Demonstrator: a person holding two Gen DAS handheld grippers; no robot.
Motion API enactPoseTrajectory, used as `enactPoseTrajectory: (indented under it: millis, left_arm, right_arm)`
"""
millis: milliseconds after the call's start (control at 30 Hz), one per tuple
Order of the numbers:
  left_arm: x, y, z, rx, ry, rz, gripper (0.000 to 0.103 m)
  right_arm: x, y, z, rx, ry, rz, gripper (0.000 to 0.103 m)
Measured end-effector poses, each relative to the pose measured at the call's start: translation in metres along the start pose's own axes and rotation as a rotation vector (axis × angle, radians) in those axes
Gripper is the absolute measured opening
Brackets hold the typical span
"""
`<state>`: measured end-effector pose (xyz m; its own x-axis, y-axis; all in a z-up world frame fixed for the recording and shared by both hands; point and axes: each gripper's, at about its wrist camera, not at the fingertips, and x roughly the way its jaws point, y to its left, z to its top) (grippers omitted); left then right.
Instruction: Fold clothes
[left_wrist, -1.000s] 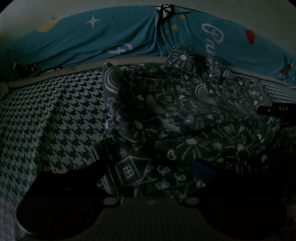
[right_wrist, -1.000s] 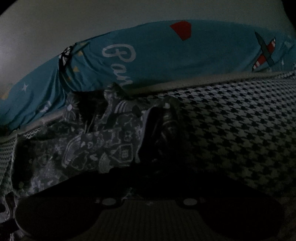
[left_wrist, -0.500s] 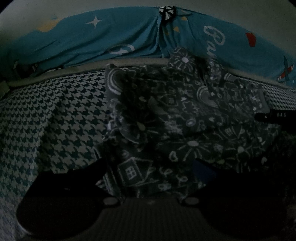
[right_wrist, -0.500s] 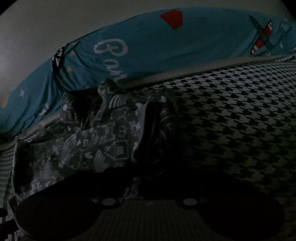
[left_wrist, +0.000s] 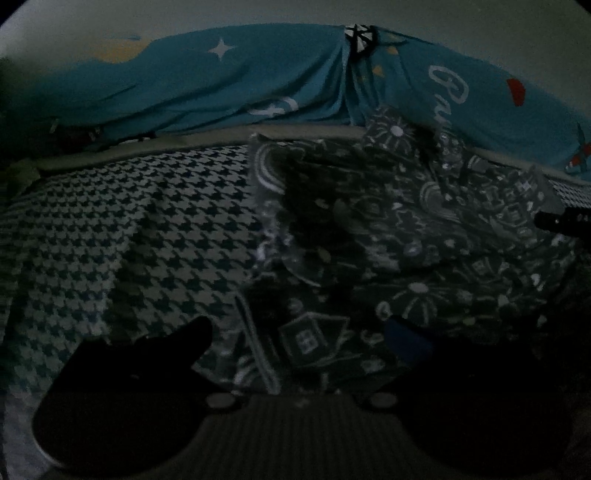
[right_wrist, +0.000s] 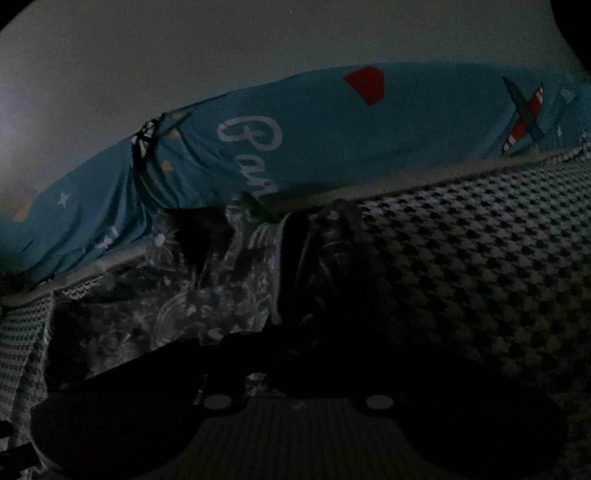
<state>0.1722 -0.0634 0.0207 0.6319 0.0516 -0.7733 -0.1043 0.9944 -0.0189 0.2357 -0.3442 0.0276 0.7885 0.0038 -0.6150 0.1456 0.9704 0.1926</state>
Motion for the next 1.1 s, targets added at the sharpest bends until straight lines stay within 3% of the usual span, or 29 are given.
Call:
enactPoseTrajectory:
  millis: [533,1100]
  left_arm:
    - [-0.009,0.022,-0.005,-0.024,-0.017,0.008,0.103]
    - [-0.004,0.022,-0.008,-0.027,-0.005,0.036,0.103]
  right_arm:
    - [-0.014,0.033,0.003,-0.028,-0.043,0.047,0.025]
    - [-0.022,0.035,0.003,-0.034,-0.056,0.078,0.025]
